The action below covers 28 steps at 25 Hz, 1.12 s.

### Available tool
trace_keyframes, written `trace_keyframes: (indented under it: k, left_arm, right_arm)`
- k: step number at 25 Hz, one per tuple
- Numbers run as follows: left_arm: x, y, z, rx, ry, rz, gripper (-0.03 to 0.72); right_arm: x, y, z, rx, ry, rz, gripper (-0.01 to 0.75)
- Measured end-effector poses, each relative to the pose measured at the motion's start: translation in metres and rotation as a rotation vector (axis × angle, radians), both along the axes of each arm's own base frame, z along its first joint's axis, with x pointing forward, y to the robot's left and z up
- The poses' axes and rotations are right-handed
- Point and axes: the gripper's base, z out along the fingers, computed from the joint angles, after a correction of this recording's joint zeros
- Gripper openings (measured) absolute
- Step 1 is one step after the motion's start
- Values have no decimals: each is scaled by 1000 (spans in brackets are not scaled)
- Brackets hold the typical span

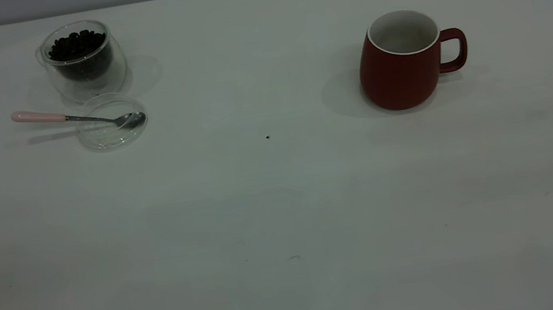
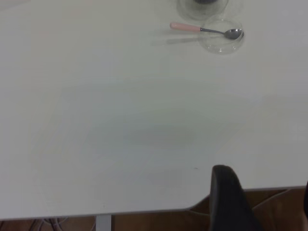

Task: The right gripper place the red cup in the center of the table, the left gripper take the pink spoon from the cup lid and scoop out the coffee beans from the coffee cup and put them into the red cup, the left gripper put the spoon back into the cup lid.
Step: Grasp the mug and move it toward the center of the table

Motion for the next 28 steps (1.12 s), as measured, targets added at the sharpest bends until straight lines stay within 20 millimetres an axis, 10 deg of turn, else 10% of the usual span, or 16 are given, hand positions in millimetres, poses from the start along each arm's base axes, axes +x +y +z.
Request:
trace_keyframes:
  k: [28]
  left_arm:
    - [0,0,0,-1,0,0,432]
  right_arm:
    - [2,3,1,12,5,38,256]
